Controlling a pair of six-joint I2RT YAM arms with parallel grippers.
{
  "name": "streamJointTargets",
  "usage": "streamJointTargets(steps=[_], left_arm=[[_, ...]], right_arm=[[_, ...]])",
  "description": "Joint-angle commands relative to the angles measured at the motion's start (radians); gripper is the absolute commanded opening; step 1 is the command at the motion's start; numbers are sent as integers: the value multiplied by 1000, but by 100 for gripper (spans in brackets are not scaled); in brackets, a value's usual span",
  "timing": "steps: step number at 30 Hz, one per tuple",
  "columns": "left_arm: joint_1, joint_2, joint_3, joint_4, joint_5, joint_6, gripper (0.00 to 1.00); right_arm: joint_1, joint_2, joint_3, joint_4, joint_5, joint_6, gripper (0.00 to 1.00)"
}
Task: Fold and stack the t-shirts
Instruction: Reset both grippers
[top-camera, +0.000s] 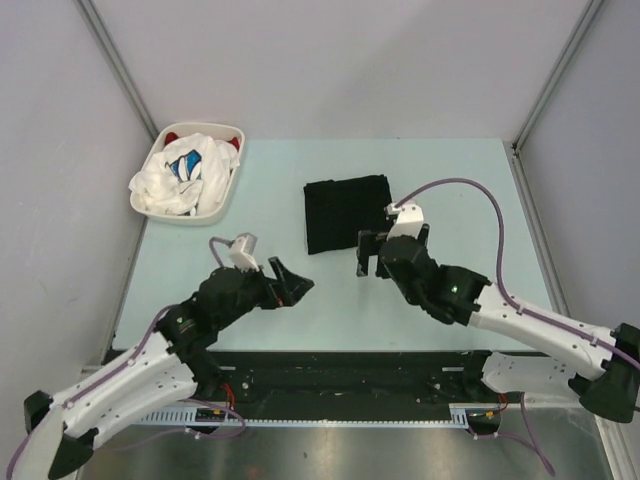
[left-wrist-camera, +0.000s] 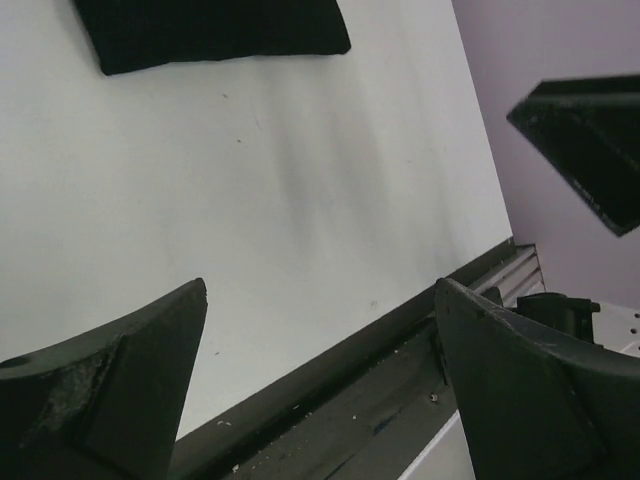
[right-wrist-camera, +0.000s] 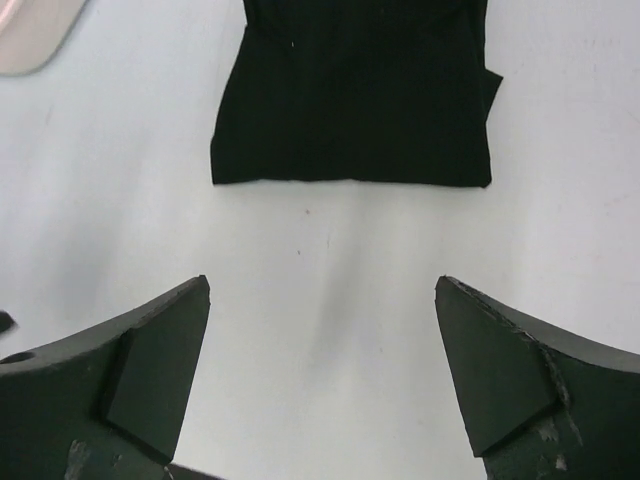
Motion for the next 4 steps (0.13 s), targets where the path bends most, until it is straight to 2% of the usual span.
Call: streamJointTargets(steps=[1, 4], left_arm=[[-6, -138, -46, -157, -108, -30, 100], [-4, -206, -36, -196, -119, -20, 100]], right_arm=[[98, -61, -41, -134, 193, 44, 100], [118, -70, -43, -164, 251, 61, 100]])
